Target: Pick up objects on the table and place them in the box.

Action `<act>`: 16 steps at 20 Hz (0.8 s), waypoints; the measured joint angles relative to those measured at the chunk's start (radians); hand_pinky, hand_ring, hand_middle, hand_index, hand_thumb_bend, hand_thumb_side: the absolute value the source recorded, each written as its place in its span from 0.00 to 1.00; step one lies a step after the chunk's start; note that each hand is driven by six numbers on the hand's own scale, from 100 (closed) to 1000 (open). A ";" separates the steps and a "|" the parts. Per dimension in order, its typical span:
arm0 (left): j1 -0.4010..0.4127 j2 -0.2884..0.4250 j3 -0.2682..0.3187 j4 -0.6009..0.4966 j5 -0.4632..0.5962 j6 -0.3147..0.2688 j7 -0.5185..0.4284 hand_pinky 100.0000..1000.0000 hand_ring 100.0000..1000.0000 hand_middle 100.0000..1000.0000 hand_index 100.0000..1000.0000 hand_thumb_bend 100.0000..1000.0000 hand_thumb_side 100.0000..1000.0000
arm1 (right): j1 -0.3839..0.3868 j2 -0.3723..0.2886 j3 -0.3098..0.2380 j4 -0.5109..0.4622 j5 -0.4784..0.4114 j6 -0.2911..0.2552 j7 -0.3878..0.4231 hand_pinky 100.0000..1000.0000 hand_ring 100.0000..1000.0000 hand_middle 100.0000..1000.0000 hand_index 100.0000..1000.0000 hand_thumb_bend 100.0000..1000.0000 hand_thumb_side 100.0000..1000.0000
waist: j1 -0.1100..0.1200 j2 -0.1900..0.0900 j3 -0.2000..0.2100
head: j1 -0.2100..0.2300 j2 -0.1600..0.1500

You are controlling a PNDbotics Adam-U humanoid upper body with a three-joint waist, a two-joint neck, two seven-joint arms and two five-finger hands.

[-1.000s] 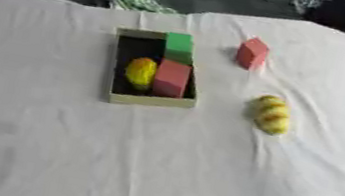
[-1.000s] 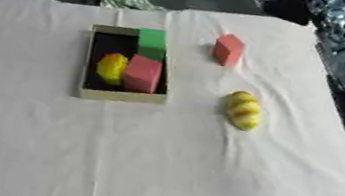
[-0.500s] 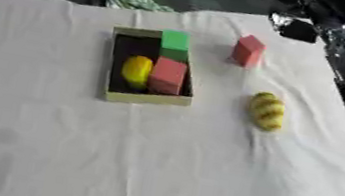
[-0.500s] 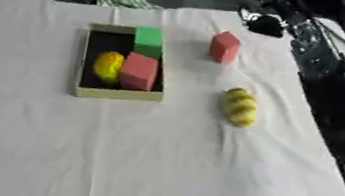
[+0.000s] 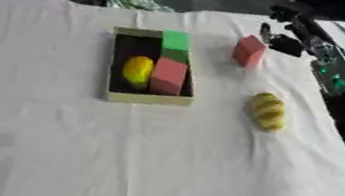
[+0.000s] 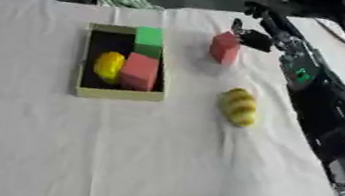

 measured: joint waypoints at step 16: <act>0.005 -0.014 -0.005 0.000 -0.014 0.007 -0.026 0.79 0.59 0.53 0.81 0.00 0.61 | 0.002 0.031 0.008 0.010 0.034 -0.069 0.164 0.89 0.94 0.86 1.00 0.00 0.91 | 0.006 0.003 0.000 | 0.001 0.000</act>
